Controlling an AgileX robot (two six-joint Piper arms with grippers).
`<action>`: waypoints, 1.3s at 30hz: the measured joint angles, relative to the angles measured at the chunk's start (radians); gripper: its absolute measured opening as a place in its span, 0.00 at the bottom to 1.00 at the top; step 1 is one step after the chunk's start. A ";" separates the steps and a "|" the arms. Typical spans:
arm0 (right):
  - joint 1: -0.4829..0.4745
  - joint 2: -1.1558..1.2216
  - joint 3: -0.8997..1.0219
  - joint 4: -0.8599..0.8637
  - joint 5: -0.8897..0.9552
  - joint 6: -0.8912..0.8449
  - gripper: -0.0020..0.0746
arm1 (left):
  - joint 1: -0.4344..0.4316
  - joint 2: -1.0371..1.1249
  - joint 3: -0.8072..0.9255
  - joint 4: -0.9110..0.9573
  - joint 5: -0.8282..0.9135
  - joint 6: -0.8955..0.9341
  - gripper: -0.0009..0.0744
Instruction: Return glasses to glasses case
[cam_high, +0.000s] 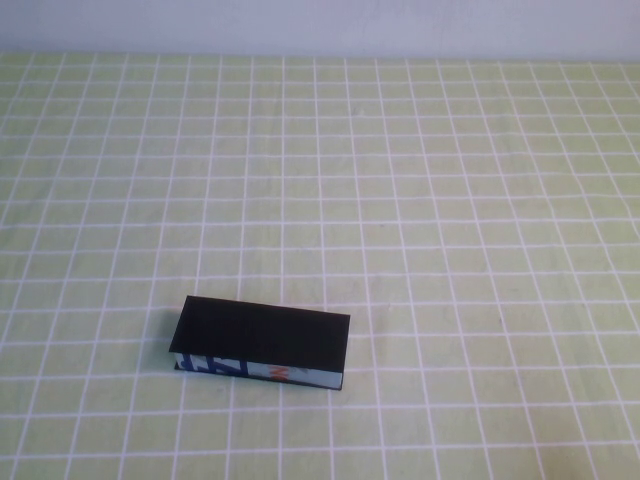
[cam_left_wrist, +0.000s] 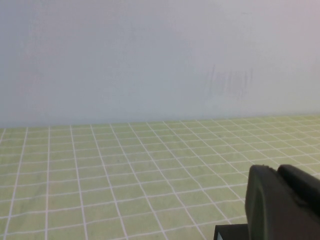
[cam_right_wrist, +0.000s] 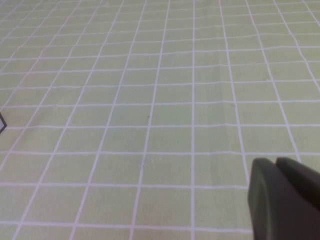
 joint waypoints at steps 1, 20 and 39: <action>0.000 0.000 0.000 -0.002 0.000 0.000 0.01 | 0.000 0.000 0.000 0.000 0.000 0.000 0.01; 0.000 0.000 0.000 -0.002 0.000 0.000 0.01 | 0.000 0.000 0.000 0.000 -0.010 0.000 0.01; 0.000 0.000 0.000 -0.002 0.000 0.003 0.01 | 0.331 0.004 0.000 1.243 0.145 -1.144 0.01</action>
